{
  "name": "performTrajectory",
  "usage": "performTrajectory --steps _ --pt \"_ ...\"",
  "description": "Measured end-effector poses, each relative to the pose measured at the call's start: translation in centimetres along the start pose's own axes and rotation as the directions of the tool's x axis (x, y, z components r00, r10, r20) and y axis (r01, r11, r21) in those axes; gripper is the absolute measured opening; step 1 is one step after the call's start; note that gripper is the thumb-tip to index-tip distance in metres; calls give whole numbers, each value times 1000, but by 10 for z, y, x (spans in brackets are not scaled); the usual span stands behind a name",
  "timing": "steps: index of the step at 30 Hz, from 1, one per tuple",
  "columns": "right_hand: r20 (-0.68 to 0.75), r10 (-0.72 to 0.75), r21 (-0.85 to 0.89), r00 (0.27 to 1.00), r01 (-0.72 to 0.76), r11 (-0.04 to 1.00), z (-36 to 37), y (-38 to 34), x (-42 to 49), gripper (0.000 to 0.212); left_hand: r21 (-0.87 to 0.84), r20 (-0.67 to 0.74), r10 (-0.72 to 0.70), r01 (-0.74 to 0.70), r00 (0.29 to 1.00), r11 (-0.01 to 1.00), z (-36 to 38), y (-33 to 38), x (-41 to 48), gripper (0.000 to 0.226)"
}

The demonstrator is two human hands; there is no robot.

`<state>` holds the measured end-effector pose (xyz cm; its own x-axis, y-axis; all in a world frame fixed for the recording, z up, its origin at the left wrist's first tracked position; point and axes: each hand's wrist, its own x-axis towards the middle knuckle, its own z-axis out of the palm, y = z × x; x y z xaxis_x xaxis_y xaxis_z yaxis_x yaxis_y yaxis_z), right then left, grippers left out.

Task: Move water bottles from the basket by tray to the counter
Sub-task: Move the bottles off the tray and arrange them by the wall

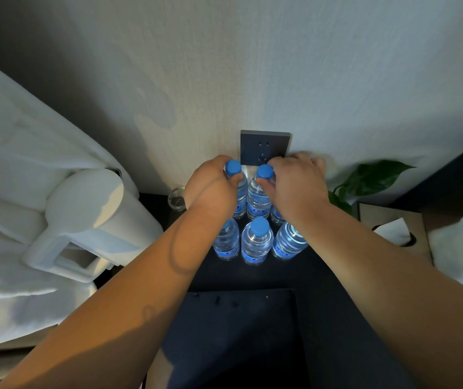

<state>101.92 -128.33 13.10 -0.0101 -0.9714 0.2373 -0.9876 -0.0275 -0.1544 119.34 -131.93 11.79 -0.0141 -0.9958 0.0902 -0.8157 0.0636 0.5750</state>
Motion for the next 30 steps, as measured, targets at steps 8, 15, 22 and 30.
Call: performTrajectory --steps 8,15,22,30 --pt "20 36 -18 999 -36 999 -1 -2 0 34 -1 -12 -22 22 1000 1000 3 2 -3 37" --pt "74 90 48 993 -93 994 -25 7 0 38 26 -79 -77 80 994 996 -6 10 -7 25" --pt "202 33 62 979 -47 997 -50 39 -13 29 160 4 233 -230 973 960 -10 17 -13 24" --pt "280 136 23 950 -148 989 -42 35 -11 38 160 100 316 -329 944 931 0 24 -10 15"
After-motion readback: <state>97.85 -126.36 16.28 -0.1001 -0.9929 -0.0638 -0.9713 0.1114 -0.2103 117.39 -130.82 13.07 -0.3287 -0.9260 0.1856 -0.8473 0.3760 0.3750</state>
